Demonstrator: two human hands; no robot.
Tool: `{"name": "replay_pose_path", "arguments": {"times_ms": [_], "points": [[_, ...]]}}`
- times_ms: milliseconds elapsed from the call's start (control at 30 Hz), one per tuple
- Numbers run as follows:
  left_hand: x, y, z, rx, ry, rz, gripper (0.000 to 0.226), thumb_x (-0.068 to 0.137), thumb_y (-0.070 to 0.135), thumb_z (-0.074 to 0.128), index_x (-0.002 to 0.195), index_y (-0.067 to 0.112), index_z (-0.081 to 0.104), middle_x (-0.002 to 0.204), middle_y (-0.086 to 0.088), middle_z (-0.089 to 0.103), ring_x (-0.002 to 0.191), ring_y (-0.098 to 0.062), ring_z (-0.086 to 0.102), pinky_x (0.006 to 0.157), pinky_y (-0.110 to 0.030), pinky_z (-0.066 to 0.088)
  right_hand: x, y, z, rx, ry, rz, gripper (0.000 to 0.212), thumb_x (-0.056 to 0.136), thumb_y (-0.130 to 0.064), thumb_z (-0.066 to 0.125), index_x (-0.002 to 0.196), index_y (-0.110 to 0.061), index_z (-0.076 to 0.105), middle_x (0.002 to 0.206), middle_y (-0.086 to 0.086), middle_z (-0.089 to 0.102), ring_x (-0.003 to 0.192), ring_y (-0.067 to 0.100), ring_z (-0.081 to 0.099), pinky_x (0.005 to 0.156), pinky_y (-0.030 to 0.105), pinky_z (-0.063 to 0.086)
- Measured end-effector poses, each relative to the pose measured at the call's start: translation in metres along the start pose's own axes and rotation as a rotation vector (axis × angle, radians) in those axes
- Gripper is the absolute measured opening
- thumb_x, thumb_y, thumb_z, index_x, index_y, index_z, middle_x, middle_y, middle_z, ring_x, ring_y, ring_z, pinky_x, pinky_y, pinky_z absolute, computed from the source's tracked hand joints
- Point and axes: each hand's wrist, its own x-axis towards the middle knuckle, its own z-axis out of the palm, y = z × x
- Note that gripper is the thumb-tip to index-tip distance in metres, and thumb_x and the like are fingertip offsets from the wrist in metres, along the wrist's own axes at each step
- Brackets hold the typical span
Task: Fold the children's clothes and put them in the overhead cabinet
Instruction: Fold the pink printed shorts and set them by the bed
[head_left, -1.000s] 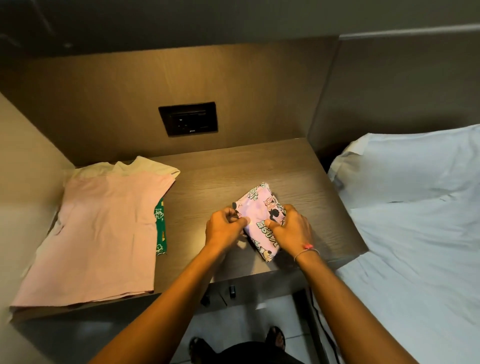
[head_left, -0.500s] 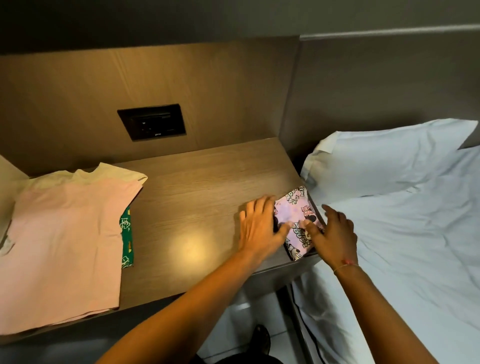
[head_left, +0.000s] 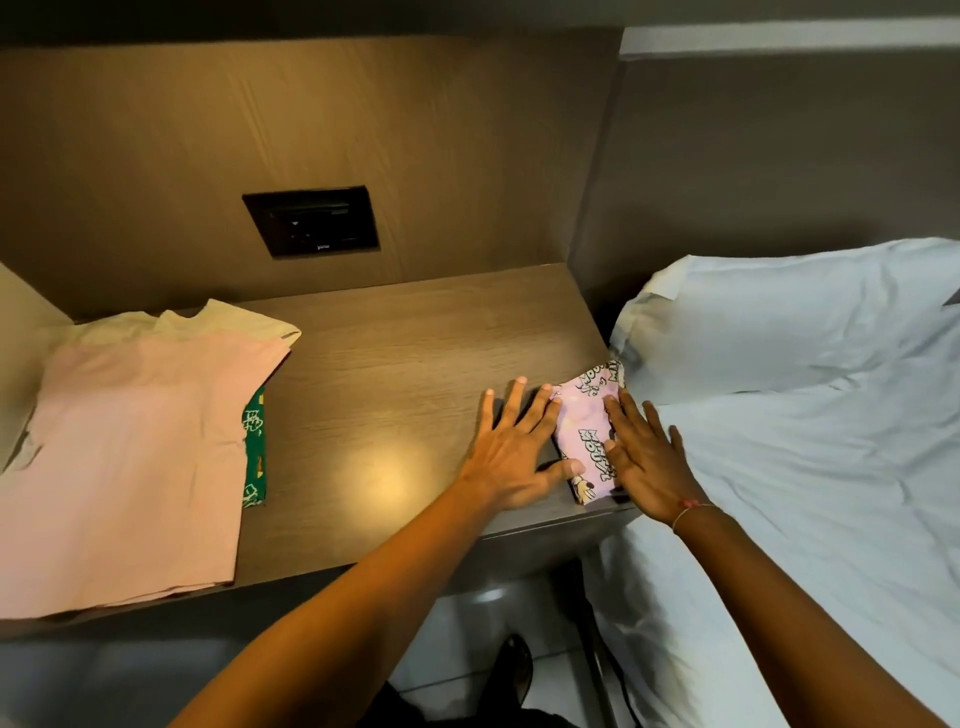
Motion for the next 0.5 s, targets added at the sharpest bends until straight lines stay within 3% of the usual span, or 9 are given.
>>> {"name": "replay_pose_path", "arguments": {"times_ms": [100, 200, 300, 400, 500], "points": [[-0.030, -0.021, -0.008, -0.102, 0.155, -0.072, 0.078, 0.093, 0.068, 0.022, 0.155, 0.024, 0.004, 0.163, 0.003, -0.006, 0.148, -0.020, -0.020, 0.117, -0.057, -0.008, 0.002, -0.019, -0.012, 0.000, 0.105, -0.028, 0.060, 0.101, -0.048, 0.022, 0.153, -0.031, -0.002, 0.162, -0.007, -0.007, 0.149, 0.018, -0.012, 0.118, 0.050, -0.007], [-0.082, -0.072, -0.019, -0.091, 0.268, -0.269, 0.074, 0.094, 0.060, 0.030, 0.155, 0.023, 0.009, 0.163, 0.003, -0.003, 0.149, -0.021, -0.015, 0.119, -0.053, -0.006, 0.013, -0.073, -0.016, 0.066, 0.262, -0.189, 0.061, 0.097, -0.048, 0.022, 0.153, -0.028, 0.008, 0.162, -0.005, 0.005, 0.150, 0.019, -0.001, 0.121, 0.046, 0.002], [-0.152, -0.128, -0.037, -0.036, 0.295, -0.563, 0.070, 0.090, 0.054, 0.048, 0.150, 0.025, 0.030, 0.161, -0.001, 0.018, 0.150, -0.028, 0.007, 0.118, -0.052, 0.015, 0.039, -0.148, 0.003, 0.124, 0.192, -0.351, 0.055, 0.099, -0.037, 0.038, 0.151, -0.025, 0.024, 0.160, -0.002, 0.021, 0.149, 0.022, 0.012, 0.120, 0.045, 0.011], [-0.216, -0.163, -0.048, -0.007, 0.311, -0.780, 0.058, 0.080, 0.058, 0.056, 0.127, 0.024, 0.060, 0.140, -0.004, 0.053, 0.131, -0.028, 0.043, 0.097, -0.048, 0.038, 0.075, -0.239, 0.033, 0.028, 0.075, -0.559, 0.051, 0.097, -0.031, 0.049, 0.145, -0.019, 0.039, 0.154, 0.005, 0.036, 0.145, 0.028, 0.025, 0.117, 0.043, 0.022], [-0.262, -0.179, -0.042, -0.038, 0.345, -0.903, 0.046, 0.070, 0.060, 0.062, 0.102, 0.028, 0.070, 0.115, 0.005, 0.066, 0.109, -0.023, 0.055, 0.082, -0.042, 0.039, 0.113, -0.328, 0.057, -0.083, 0.055, -0.784, 0.041, 0.094, -0.034, 0.052, 0.133, -0.020, 0.054, 0.137, 0.007, 0.054, 0.130, 0.029, 0.044, 0.108, 0.039, 0.036]]}}
